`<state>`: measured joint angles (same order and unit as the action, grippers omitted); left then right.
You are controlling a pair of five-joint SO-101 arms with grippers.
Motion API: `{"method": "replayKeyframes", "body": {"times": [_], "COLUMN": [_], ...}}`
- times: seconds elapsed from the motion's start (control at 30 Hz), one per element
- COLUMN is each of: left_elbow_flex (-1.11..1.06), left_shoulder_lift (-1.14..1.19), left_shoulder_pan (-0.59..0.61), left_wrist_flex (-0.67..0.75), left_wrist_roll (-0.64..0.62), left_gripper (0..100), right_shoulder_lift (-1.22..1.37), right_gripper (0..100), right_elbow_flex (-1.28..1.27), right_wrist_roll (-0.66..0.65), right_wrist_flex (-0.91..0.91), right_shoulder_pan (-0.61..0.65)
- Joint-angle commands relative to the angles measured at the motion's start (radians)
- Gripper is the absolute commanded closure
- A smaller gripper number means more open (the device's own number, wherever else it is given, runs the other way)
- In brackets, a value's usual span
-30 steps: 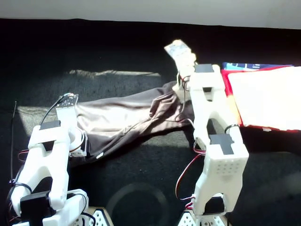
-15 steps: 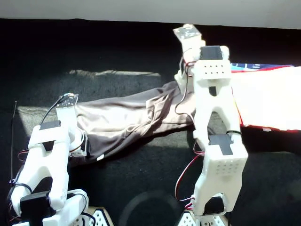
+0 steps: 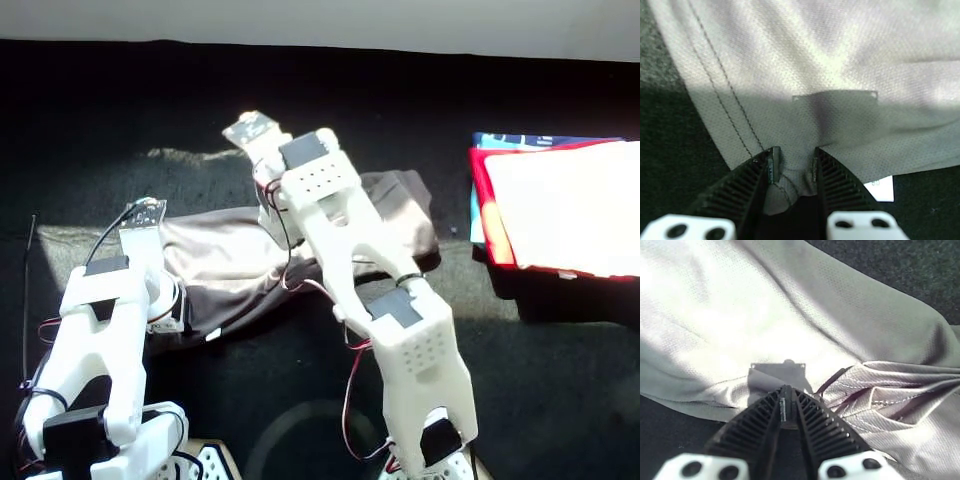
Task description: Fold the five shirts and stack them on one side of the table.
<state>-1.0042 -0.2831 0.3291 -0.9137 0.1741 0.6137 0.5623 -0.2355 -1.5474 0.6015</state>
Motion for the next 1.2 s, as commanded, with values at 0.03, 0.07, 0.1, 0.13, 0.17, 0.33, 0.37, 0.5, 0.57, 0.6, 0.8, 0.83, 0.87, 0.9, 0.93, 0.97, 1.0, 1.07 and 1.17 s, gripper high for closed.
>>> {"method": "replayKeyframes", "body": {"times": [0.03, 0.07, 0.1, 0.13, 0.17, 0.33, 0.37, 0.5, 0.57, 0.6, 0.8, 0.83, 0.87, 0.9, 0.93, 0.97, 1.0, 1.07, 1.17], "left_elbow_flex": [0.002, 0.002, 0.002, 0.002, 0.002, 0.002, 0.002, 0.002, 0.002, 0.002, 0.002, 0.002, 0.002, 0.004, 0.007, 0.021, 0.044, 0.122, 0.274], "left_shoulder_lift": [-0.002, -0.002, -0.002, -0.002, -0.002, -0.002, -0.002, -0.002, -0.002, -0.002, -0.002, -0.002, -0.002, -0.004, -0.004, -0.005, -0.005, -0.005, -0.005], "left_shoulder_pan": [0.013, 0.013, 0.013, 0.013, 0.013, 0.013, 0.013, 0.013, 0.013, 0.013, 0.013, 0.013, 0.012, 0.012, 0.01, 0.008, 0.008, 0.008, 0.008], "left_wrist_flex": [0.025, 0.025, 0.025, 0.025, 0.025, 0.025, 0.025, 0.025, 0.025, 0.025, 0.025, 0.025, 0.025, 0.025, 0.018, 0.015, -0.005, -0.118, -0.272], "left_wrist_roll": [-0.009, -0.009, -0.009, -0.009, -0.009, -0.009, -0.009, -0.009, -0.009, -0.009, -0.009, -0.009, -0.009, -0.009, -0.009, -0.009, -0.012, -0.023, -0.091], "left_gripper": [87, 87, 87, 87, 87, 87, 87, 87, 87, 87, 87, 87, 87, 87, 87, 87, 87, 87, 87], "right_shoulder_lift": [0.002, 0.008, 0.012, 0.012, 0.002, 0.005, -0.002, -0.027, -0.076, -0.108, -0.326, -0.358, -0.387, -0.418, -0.45, -0.486, -0.521, -0.596, -0.705], "right_gripper": [99.2, 99.2, 99.2, 99.2, 99.2, 99.2, 99.2, 99.2, 99.2, 99.2, 99.2, 99.2, 99.2, 99.2, 99.2, 99.2, 99.2, 99.2, 99.2], "right_elbow_flex": [0.002, 0.001, -0.002, -0.021, -0.056, -0.174, -0.208, -0.263, -0.303, -0.321, -0.395, -0.395, -0.395, -0.398, -0.401, -0.401, -0.401, -0.401, -0.41], "right_wrist_roll": [0.009, 0.009, 0.009, 0.009, 0.009, 0.002, 0.002, 0.002, 0.002, 0.002, 0.002, 0.002, 0.003, 0.003, 0.003, 0.003, 0.003, 0.002, -0.06], "right_wrist_flex": [0.002, -0.016, -0.031, -0.038, -0.036, -0.013, 0.005, 0.012, 0.015, 0.016, 0.088, 0.09, 0.087, 0.084, 0.076, 0.054, 0.038, 0.007, -0.035], "right_shoulder_pan": [0.045, 0.054, 0.062, 0.064, 0.064, 0.056, 0.056, 0.061, 0.061, 0.061, 0.021, 0.005, -0.012, -0.031, -0.054, -0.084, -0.113, -0.18, -0.259]}}
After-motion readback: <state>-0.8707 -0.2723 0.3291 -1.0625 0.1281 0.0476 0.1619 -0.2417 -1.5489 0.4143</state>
